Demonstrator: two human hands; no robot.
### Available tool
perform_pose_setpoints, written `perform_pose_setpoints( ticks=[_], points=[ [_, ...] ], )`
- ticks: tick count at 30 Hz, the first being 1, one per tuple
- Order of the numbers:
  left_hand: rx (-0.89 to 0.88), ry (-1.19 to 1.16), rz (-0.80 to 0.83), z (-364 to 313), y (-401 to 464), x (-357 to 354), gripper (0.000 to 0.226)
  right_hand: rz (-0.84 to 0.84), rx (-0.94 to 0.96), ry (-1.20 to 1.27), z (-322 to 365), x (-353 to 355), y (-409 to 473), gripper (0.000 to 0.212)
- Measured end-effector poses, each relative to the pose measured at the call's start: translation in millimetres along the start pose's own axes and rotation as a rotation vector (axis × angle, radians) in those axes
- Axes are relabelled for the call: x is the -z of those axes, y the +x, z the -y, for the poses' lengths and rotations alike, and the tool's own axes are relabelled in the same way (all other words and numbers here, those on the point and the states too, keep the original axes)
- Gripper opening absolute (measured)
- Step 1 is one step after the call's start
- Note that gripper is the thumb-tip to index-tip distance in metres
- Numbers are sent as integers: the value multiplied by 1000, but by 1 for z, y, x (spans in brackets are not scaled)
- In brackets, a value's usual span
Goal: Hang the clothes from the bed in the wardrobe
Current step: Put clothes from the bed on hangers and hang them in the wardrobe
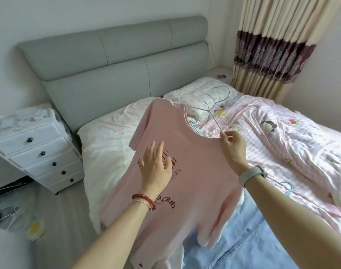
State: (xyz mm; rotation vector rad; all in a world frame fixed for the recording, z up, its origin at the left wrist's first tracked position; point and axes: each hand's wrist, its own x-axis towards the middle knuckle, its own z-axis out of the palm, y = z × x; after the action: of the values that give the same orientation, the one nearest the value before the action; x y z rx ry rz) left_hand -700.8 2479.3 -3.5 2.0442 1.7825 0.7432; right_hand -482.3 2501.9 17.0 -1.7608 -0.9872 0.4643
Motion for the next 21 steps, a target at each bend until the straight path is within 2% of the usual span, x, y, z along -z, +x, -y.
perform_pose_setpoints(
  ticks=[6,11,13,16,21],
  points=[
    [136,87,406,17,23,-128,55,24,-104,-188,-108,-24,85,24],
    [184,191,615,41,23,-214,59,107,-146,-319,-194,-40,127,28],
    [180,236,653,49,21,-238,59,207,-195,-388,-225,-45,134,33],
    [215,233,720,58,14,-264,59,462,-216,-526,-263,-49,131,39],
    [219,234,763,67,13,-279,57,704,-60,-736,-285,-62,108,48]
  ],
)
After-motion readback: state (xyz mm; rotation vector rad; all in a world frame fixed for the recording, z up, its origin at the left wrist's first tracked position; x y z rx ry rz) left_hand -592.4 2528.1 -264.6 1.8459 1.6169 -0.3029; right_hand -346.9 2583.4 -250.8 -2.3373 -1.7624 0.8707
